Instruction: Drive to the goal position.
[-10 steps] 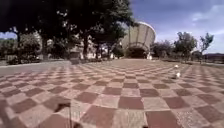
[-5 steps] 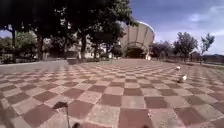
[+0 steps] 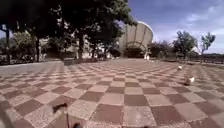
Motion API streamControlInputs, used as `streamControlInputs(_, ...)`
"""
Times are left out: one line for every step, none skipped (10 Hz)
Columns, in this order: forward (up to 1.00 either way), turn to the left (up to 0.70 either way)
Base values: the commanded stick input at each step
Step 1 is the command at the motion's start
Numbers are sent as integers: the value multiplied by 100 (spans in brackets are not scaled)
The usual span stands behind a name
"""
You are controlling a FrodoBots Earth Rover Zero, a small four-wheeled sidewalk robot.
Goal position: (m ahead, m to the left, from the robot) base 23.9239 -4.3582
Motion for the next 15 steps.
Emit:
streamControlInputs(70, 0)
streamControlInputs(70, 0)
streamControlInputs(70, 0)
streamControlInputs(70, 0)
streamControlInputs(70, 0)
streamControlInputs(70, 0)
streamControlInputs(70, 0)
streamControlInputs(70, 0)
streamControlInputs(70, 0)
streamControlInputs(70, 0)
streamControlInputs(70, 0)
streamControlInputs(70, 0)
streamControlInputs(70, 0)
streamControlInputs(70, 0)
streamControlInputs(70, 0)
